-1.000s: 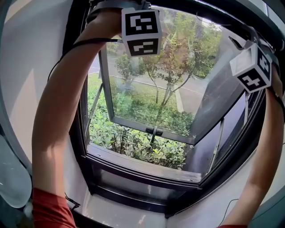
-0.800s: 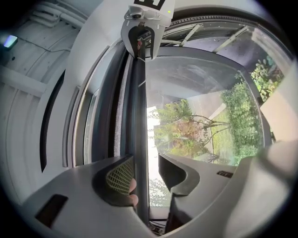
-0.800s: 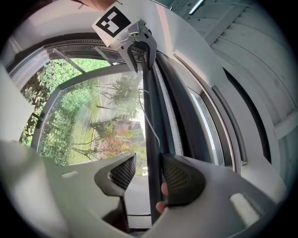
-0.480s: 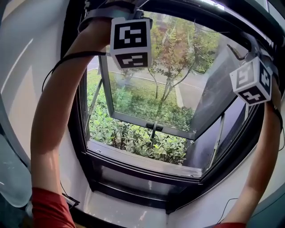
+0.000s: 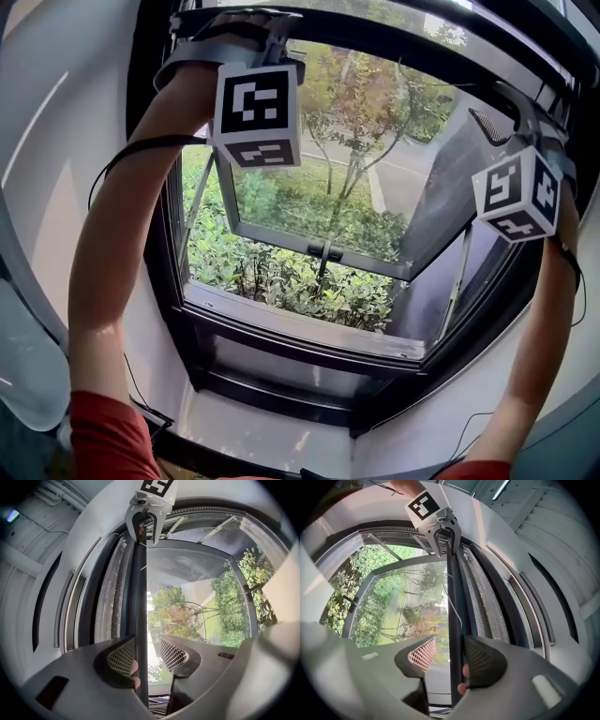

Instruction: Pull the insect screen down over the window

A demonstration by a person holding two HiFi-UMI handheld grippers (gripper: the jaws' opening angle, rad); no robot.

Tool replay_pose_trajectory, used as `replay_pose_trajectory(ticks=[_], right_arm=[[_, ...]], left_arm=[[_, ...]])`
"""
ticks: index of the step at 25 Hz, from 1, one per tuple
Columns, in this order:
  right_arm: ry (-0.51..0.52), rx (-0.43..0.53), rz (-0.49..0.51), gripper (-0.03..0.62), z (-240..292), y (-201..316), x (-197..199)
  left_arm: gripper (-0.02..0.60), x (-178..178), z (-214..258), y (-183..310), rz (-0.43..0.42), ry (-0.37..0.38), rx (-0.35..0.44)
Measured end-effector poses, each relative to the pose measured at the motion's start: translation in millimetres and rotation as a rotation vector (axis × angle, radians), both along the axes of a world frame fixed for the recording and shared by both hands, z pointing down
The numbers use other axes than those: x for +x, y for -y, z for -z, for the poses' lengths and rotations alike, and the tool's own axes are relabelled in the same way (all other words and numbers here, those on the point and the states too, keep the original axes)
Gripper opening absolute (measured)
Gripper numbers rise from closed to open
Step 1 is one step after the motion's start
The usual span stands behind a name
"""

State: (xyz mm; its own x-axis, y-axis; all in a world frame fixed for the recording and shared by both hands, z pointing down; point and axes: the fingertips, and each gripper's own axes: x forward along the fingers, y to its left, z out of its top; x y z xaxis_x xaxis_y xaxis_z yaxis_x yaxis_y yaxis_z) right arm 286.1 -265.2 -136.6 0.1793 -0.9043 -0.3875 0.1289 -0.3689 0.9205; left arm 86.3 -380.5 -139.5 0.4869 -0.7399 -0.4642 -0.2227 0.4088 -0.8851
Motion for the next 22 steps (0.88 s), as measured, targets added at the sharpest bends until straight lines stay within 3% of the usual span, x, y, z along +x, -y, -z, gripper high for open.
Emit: replay_pose_trajectory(ticks=[22], right_arm=[[0.041, -0.101, 0.046, 0.193, -90.7, -3.0, -3.4]], left_arm=[[0.161, -1.1, -88.9, -3.4, -0.004, 0.078, -0.089]])
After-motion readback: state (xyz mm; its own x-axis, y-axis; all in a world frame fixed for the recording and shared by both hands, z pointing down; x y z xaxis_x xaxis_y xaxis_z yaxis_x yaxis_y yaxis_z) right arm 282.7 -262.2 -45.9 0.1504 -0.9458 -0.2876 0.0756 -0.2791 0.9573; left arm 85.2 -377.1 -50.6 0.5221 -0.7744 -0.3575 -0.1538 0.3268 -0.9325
